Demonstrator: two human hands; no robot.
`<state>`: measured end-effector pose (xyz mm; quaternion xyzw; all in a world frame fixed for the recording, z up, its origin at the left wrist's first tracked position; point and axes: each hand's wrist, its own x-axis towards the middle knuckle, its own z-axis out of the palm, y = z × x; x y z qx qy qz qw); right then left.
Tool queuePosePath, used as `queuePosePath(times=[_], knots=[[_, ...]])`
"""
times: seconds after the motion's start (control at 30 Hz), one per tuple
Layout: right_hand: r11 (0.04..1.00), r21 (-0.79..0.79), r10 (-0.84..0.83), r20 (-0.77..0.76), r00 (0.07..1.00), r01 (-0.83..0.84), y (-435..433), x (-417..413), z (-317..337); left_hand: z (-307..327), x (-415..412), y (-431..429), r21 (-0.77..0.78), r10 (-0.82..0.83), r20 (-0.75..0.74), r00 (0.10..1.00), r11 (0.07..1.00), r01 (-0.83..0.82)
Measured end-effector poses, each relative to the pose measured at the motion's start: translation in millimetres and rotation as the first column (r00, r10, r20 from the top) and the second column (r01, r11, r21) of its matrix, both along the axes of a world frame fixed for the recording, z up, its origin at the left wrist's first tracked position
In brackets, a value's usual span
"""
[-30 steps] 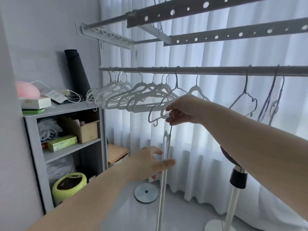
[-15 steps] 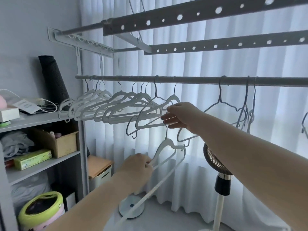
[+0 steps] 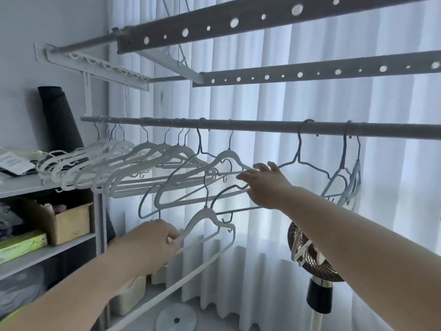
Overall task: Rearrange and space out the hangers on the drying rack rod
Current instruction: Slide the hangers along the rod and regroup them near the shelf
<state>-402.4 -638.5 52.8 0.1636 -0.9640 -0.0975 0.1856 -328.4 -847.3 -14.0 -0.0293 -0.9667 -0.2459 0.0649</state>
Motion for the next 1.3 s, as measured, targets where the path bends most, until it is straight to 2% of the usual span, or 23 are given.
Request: queuePosePath(times=[0.2,0.33,0.47,0.63,0.7,0.8,0.87,0.93,1.1,1.3], knots=[[0.999,0.051,0.015,0.007,1.000,-0.016,10,-15,-2,-3,-2,-4,-0.061,0.082,-0.030,0.996,0.995,-0.084],[0.999,0.010,0.033,0.076,0.997,-0.034,15,-7,0,1,4,-6,-0.055,0.104,-0.055,0.993,0.993,-0.107],[0.999,0.032,0.037,0.163,0.986,-0.043,16,7,8,12,3,-2,-0.004,0.104,-0.090,0.990,0.994,-0.105],[0.980,-0.182,0.121,0.254,0.960,-0.075,20,11,21,31,-10,11,0.038,0.051,-0.105,0.993,0.998,-0.048],[0.976,-0.205,0.109,0.191,0.976,-0.069,27,11,28,40,-17,18,0.052,0.037,-0.130,0.991,0.998,-0.031],[0.995,-0.093,0.031,-0.071,0.997,-0.038,41,7,38,54,-28,31,0.027,0.011,-0.188,0.982,1.000,-0.006],[0.999,-0.028,0.016,-0.257,0.966,-0.024,54,-1,44,65,-36,42,-0.003,-0.014,-0.235,0.972,1.000,0.013],[0.998,-0.053,-0.046,-0.358,0.933,0.029,66,-7,52,75,-45,53,-0.018,-0.038,-0.275,0.961,0.999,0.034],[0.987,-0.100,-0.158,-0.406,0.900,0.128,88,-18,66,98,-68,86,-0.040,-0.091,-0.347,0.934,0.996,0.082],[0.995,-0.076,-0.083,-0.414,0.907,0.057,104,-25,75,103,-90,124,-0.020,-0.105,-0.337,0.936,0.994,0.104]])
